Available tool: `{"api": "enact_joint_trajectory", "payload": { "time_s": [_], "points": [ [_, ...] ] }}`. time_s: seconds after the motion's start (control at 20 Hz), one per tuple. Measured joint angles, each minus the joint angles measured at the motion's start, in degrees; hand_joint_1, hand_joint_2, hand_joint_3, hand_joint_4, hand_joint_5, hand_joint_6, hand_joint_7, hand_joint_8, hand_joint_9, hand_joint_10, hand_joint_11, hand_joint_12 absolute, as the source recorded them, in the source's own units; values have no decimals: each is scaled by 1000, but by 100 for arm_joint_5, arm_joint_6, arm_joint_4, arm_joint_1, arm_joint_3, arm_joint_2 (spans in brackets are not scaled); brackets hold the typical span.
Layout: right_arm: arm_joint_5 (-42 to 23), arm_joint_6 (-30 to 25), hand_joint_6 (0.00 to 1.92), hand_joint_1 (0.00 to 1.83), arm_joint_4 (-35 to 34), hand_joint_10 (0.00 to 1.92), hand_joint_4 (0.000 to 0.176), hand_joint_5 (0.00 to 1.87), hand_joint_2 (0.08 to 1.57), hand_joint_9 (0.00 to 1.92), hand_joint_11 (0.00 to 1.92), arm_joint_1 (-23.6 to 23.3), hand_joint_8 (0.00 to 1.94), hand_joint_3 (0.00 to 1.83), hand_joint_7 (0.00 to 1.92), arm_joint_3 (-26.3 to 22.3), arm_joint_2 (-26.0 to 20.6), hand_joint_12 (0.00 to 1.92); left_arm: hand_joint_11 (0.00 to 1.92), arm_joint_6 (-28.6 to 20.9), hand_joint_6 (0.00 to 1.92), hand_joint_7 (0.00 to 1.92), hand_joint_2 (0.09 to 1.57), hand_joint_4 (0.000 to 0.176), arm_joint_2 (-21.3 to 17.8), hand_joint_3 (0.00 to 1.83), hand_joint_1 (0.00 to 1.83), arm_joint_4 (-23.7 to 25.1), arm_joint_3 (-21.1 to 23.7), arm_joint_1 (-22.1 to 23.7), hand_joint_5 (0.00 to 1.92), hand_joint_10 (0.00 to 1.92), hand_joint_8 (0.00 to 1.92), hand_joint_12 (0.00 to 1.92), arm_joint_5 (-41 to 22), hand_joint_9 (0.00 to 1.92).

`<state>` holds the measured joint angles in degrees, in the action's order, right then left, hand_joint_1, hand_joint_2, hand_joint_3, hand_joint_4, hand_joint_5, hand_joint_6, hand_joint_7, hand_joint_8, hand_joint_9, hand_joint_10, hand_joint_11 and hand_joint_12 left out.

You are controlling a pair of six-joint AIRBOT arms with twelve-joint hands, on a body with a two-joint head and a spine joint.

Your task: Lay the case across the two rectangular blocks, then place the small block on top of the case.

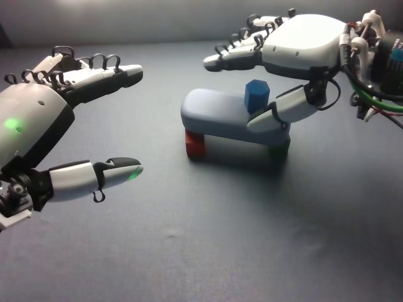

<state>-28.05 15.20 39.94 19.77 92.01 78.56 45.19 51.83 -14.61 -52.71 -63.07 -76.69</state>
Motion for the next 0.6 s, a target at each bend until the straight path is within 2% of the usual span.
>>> {"api": "enact_joint_trajectory", "payload": {
  "time_s": [0.05, 0.1, 0.15, 0.2, 0.3, 0.35, 0.45, 0.5, 0.55, 0.6],
  "points": [
    [-120, -2, 0, 663, -68, 2, 145, 6, 919, 62, 0, 0, 0, 0, 26, -90, -76, 553, 9, -2, 0, 469, 970, 0, 17, 0, 866, -13, 13, -2, 440, 1, 0, 1067, -20, 478],
    [-203, 9, 0, 641, -166, 0, 163, 0, 912, 12, 0, 0, 0, 0, 4, -173, -166, 464, 64, -4, 0, 466, 979, 0, 17, 1, 872, -35, 42, -2, 420, 5, 0, 1059, -20, 496],
    [-295, 87, 0, 605, -286, 0, 173, 0, 898, 2, 0, -4, 0, 0, 0, -282, -275, 254, 103, -7, 0, 457, 983, 0, 17, 0, 852, -17, 42, -2, 409, 4, 0, 1038, -13, 500],
    [-442, 273, 0, 599, -496, 0, 175, 0, 887, 0, 0, -11, 0, 0, 0, -444, -450, 50, 60, -7, 0, 407, 981, 0, 15, 0, 793, -44, 61, -9, 366, 0, 0, 1016, -52, 440],
    [-798, 525, 0, 611, -931, 0, 176, 0, 872, 0, 0, 26, 0, 0, 0, -767, -802, 1, 32, -9, 0, 391, 983, 0, 13, 0, 786, -57, 81, -20, 346, 2, 1, 1063, -101, 426],
    [-1150, 605, 0, 593, -1283, 0, 176, 0, 895, 0, 0, 190, 0, 4, 0, -940, -1021, 0, 6, -9, 0, 404, 976, 0, 0, 0, 767, -72, 118, -33, 339, 1, 2, 1103, -142, 423],
    [-1886, 723, 0, 625, -1971, 0, 160, 0, 931, 0, 0, 750, 0, 15, 0, -1224, -1353, 0, 0, -9, 0, 379, 957, 0, -59, 0, 755, -76, 149, -133, 326, 0, 0, 1172, -269, 401],
    [-2116, 728, 0, 610, -2177, 0, 122, 0, 950, 0, 0, 1029, 0, 19, 0, -1335, -1445, 0, 0, -2, 0, 358, 963, 26, -79, 0, 732, -105, 168, -153, 301, 0, 0, 1216, -308, 387],
    [-2470, 739, 0, 630, -2455, 0, 123, 0, 958, 0, 0, 1462, 0, 18, 0, -1554, -1593, 0, 0, -9, 0, 372, 947, 57, -129, 0, 754, -179, 216, -236, 273, 1, 7, 1223, -413, 384],
    [-2789, 765, 0, 638, -2675, 0, 117, 0, 963, 0, 0, 1740, 0, 18, 0, -1729, -1690, 0, 0, -4, 0, 374, 956, 66, -168, 0, 740, -199, 260, -289, 263, 1, 5, 1257, -501, 385]
  ]
}}
